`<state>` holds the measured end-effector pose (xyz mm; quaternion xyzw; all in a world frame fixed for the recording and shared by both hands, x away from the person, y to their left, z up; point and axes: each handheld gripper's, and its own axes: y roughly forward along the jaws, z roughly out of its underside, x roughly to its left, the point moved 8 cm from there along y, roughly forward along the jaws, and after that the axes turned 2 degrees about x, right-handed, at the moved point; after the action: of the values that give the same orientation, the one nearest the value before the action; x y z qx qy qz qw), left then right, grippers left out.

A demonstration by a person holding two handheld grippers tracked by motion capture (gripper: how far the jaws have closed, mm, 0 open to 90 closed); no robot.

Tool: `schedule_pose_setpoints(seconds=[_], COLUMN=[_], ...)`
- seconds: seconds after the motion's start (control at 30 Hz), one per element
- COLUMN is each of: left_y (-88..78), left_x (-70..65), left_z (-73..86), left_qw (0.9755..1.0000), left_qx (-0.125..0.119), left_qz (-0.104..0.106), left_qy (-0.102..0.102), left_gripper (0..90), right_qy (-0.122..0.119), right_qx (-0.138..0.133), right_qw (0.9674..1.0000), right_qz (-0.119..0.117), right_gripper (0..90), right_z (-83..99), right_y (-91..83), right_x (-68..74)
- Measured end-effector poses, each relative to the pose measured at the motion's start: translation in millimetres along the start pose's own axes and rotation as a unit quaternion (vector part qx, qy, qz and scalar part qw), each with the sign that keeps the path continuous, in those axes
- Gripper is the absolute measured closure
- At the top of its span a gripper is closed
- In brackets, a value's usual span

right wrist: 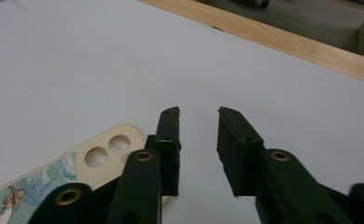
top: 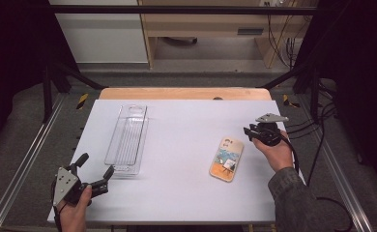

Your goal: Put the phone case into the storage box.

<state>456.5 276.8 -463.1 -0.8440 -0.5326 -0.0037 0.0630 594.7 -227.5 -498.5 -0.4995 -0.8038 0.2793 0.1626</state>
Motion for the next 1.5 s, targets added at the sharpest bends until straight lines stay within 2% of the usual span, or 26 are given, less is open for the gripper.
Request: schedule_pose_setpoints(seconds=[0.03,0.07,0.1,0.13,0.17,0.2,0.33,0.53,0.7,0.8,1.07,1.5], left_y=[0.0,0.1,0.1,0.1,0.1,0.4,0.6,-0.5,-0.8,-0.7,-1.0,-1.2], left_x=[0.0,0.0,0.0,0.0,0.1,0.2,0.2,1.0,1.7,2.0,3.2,2.6], left_z=[0.0,0.1,0.1,0.1,0.3,0.5,0.5,-0.2,-0.3,-0.3,0.0,-0.3], left_qw=[1.0000,1.0000,1.0000,1.0000,1.0000,1.0000,1.0000,1.0000,1.0000,1.0000,1.0000,1.0000], left_qx=[0.000,0.000,0.000,0.000,0.001,0.002,0.002,0.001,-0.001,-0.001,-0.001,0.000], left_qz=[0.000,0.000,0.000,0.000,-0.001,-0.001,-0.002,-0.004,-0.006,-0.006,-0.007,-0.006], left_qy=[0.000,0.000,0.000,0.000,0.000,0.001,0.001,0.001,-0.002,-0.004,-0.005,-0.004], left_gripper=[2.5,2.5,2.5,2.5,2.5,2.5,2.5,2.5,2.6,2.6,2.6,2.6], right_qy=[0.000,-0.006,-0.006,-0.010,-0.010,-0.017,-0.027,-0.036,-0.041,-0.045,-0.035,-0.036], right_qx=[0.000,0.001,0.001,0.005,0.005,0.011,0.022,0.047,0.067,0.091,0.103,0.122], right_qw=[1.0000,1.0000,1.0000,0.9999,0.9999,0.9998,0.9994,0.9982,0.9968,0.9948,0.9940,0.9917], right_qz=[0.000,0.000,0.000,-0.004,-0.004,-0.007,-0.009,-0.012,-0.009,-0.009,-0.005,-0.017], right_gripper=[71.3,77.1,77.1,82.3,82.3,86.2,89.9,90.0,90.0,90.0,90.0,90.0], right_z=[0.0,0.1,0.1,0.0,0.0,-2.0,-7.0,-14.8,-13.5,-8.0,0.6,13.0], right_y=[0.0,1.3,1.3,2.0,2.0,2.4,2.6,10.2,21.0,33.1,48.2,55.1], right_x=[0.0,0.0,0.0,1.1,1.1,3.2,5.3,8.2,8.3,7.5,1.5,3.9])
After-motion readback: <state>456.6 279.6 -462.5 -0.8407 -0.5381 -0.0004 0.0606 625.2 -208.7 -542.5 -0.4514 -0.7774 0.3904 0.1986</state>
